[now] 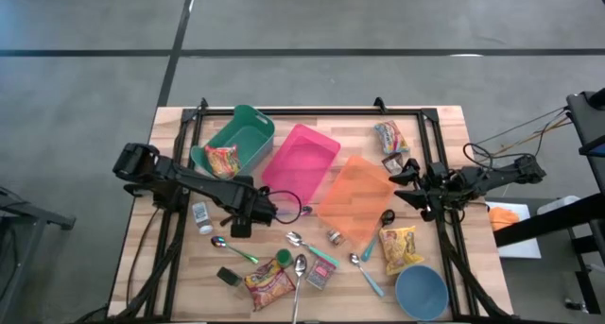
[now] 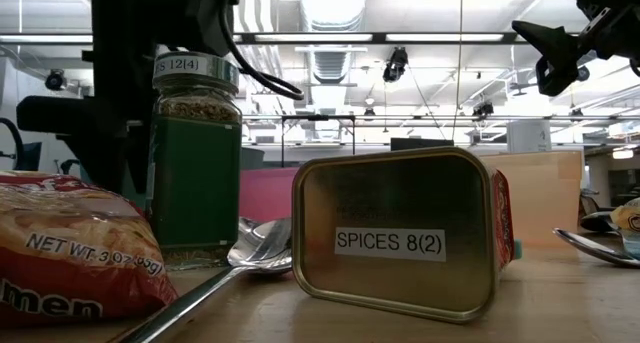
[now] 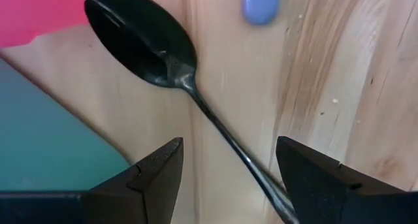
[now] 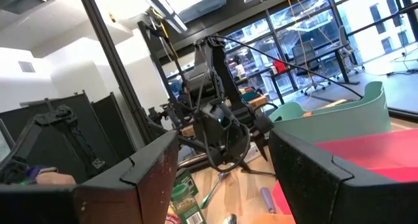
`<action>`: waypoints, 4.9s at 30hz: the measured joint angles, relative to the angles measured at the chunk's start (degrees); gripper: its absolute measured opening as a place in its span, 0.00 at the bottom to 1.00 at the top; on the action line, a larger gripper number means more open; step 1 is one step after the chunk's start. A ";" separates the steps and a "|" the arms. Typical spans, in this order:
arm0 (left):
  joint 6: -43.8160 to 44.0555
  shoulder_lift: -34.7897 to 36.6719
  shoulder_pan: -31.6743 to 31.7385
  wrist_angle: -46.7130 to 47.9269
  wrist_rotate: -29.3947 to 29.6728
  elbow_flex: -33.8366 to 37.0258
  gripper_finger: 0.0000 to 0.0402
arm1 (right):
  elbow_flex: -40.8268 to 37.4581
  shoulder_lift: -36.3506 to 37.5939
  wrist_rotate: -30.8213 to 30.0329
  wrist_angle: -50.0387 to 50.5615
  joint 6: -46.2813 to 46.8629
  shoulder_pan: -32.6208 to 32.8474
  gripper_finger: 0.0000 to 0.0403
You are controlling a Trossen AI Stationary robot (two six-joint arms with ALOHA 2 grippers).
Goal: Pick & Place Food Item
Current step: Put the black spoon into the pink bin
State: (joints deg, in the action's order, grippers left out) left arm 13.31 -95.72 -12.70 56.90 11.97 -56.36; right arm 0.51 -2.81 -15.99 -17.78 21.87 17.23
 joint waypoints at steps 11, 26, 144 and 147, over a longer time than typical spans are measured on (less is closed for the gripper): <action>4.53 0.00 6.38 -6.22 -4.30 3.90 0.61 | 0.00 0.02 -0.11 0.88 0.00 0.00 0.58; 3.19 0.00 11.25 -9.37 -7.98 4.30 0.61 | 0.00 0.02 -0.11 0.92 0.02 0.00 0.58; 4.00 -10.67 31.97 -8.56 -9.42 -31.55 0.00 | 0.00 0.02 -0.55 1.29 0.02 -0.01 0.58; 4.81 -12.06 33.70 -9.05 -9.70 -31.56 0.00 | 0.00 0.02 -0.55 1.29 0.00 -0.01 0.58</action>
State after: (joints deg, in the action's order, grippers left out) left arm 18.12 -107.78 21.00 47.85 2.26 -87.92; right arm 0.51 -2.79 -16.54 -16.49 21.87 17.22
